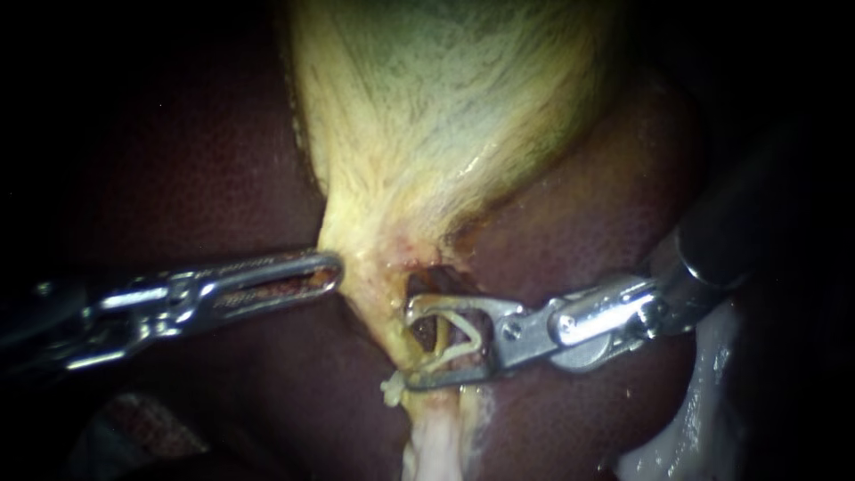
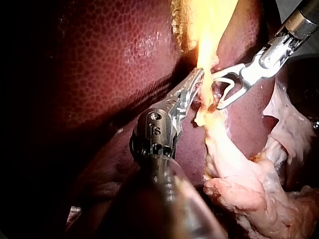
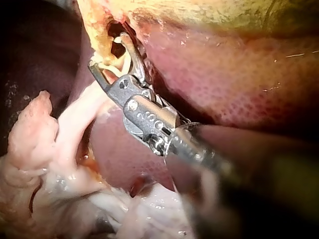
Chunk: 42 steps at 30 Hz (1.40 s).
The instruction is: Clipping second clip left tube
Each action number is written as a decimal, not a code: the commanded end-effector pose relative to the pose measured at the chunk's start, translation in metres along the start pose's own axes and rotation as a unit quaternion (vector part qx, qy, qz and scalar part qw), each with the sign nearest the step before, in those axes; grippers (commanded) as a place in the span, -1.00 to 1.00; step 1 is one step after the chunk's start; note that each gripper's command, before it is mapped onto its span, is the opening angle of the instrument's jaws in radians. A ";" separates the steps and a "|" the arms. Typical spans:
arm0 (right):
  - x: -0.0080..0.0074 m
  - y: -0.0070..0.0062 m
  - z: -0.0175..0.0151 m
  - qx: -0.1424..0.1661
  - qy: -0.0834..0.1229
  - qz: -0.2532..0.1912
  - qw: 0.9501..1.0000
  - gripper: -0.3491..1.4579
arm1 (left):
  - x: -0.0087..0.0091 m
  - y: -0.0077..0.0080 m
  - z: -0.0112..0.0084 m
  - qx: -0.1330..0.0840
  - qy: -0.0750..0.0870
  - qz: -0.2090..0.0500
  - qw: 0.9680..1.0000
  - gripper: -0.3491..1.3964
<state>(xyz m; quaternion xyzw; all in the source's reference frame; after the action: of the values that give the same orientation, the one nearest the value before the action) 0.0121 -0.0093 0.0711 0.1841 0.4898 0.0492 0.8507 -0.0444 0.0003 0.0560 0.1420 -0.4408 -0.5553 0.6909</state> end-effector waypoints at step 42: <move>-0.0003 -0.0028 0.0060 0.051 -0.040 0.073 0.995 -1.00 | -0.0002 -0.0010 0.0018 -0.003 -0.004 -0.002 1.000 -1.00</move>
<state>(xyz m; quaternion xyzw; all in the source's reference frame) 0.0168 -0.0136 0.0730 0.2639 0.4425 0.0789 0.8534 -0.0464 0.0007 0.0563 0.1379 -0.4414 -0.5584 0.6887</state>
